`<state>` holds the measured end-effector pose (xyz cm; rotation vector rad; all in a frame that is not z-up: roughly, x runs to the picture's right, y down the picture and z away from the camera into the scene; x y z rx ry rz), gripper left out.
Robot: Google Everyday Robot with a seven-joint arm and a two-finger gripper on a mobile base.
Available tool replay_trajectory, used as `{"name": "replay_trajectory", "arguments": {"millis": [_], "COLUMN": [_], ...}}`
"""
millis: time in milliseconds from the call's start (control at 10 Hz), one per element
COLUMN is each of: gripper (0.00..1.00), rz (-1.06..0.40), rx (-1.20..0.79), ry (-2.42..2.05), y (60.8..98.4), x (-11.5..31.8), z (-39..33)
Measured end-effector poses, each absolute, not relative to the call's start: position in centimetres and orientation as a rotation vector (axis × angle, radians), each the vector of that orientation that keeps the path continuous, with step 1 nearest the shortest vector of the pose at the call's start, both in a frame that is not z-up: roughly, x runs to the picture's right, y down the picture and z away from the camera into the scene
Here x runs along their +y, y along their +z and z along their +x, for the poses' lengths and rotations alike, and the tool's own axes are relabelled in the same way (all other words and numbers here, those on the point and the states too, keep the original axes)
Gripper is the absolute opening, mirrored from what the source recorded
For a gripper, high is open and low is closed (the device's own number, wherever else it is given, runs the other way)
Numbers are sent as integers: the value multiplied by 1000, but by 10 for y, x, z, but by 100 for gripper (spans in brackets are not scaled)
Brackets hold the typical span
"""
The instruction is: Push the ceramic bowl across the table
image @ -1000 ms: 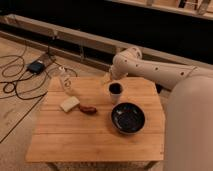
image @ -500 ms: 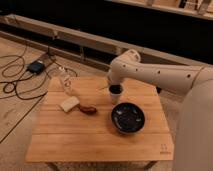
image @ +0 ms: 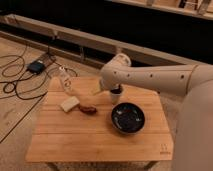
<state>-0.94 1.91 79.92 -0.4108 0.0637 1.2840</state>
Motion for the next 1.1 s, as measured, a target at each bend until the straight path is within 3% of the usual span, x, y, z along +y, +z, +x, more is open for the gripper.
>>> {"name": "replay_trajectory", "arguments": {"millis": [700,1100], "gripper": [80,80], "rz": [-471,-486], "rx": [165,206], "ry": [1435,1501], "y": [826,852], "x": [80,85], "z": [-47,-40]}}
